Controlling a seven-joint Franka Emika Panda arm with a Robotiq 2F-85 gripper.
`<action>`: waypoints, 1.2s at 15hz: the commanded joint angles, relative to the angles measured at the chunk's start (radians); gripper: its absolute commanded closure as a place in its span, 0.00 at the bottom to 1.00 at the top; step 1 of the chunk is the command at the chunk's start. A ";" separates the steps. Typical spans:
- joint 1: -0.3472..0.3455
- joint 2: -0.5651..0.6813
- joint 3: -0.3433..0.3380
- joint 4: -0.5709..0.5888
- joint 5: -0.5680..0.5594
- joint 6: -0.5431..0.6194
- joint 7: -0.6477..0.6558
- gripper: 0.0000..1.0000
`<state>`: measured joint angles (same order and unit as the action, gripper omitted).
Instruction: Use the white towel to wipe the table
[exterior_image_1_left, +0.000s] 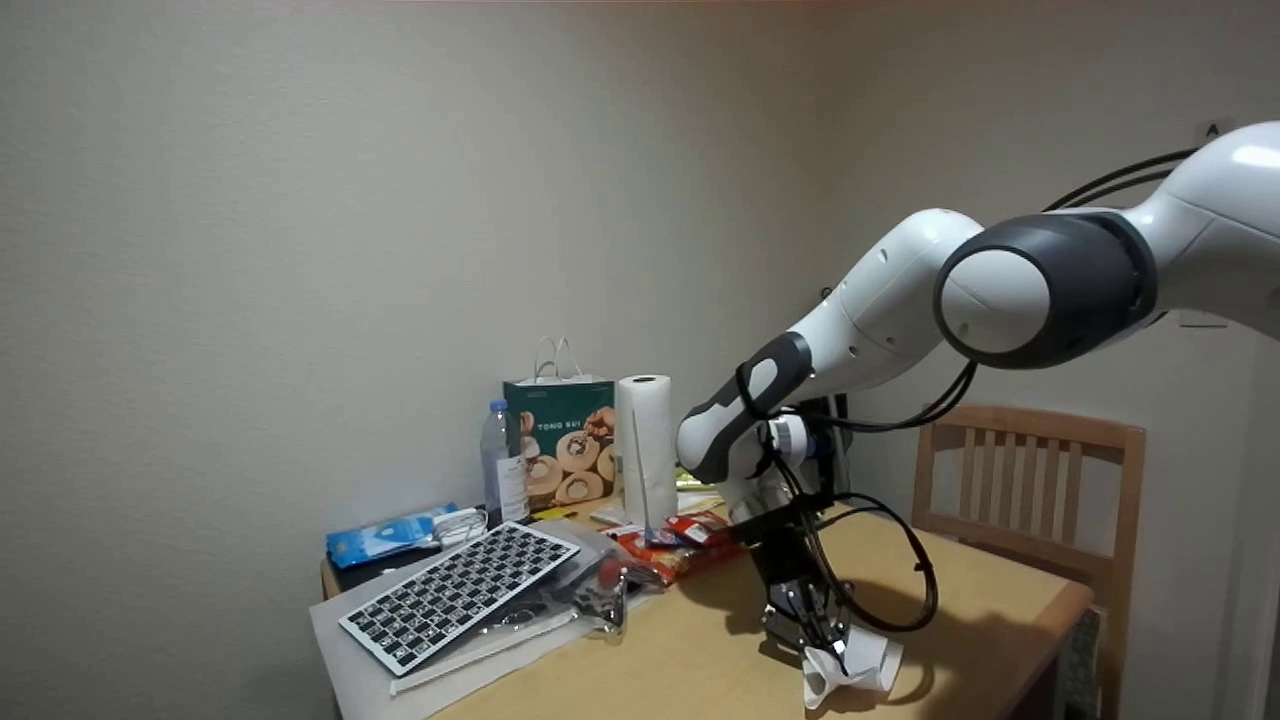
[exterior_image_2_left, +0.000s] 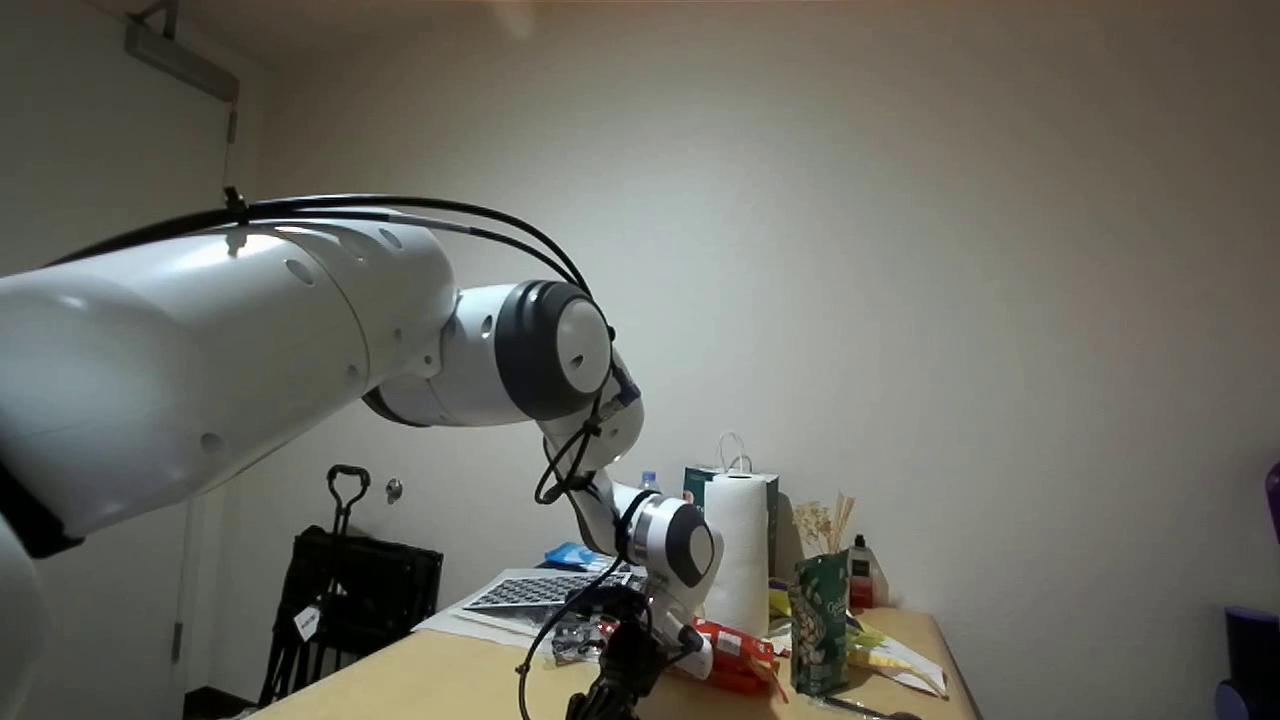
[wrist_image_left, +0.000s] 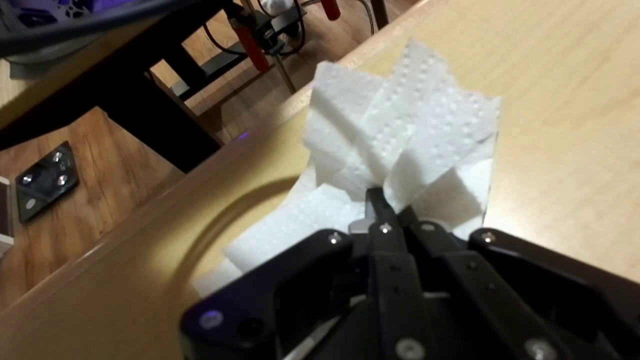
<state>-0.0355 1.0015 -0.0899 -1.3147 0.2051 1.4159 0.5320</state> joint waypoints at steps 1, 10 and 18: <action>0.004 0.005 -0.011 0.004 0.010 -0.008 -0.006 0.98; 0.064 -0.010 -0.039 0.031 -0.009 0.213 0.094 1.00; 0.076 -0.034 -0.031 0.057 -0.026 0.307 0.100 0.98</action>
<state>0.0509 0.9662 -0.1349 -1.2611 0.1906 1.7244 0.6264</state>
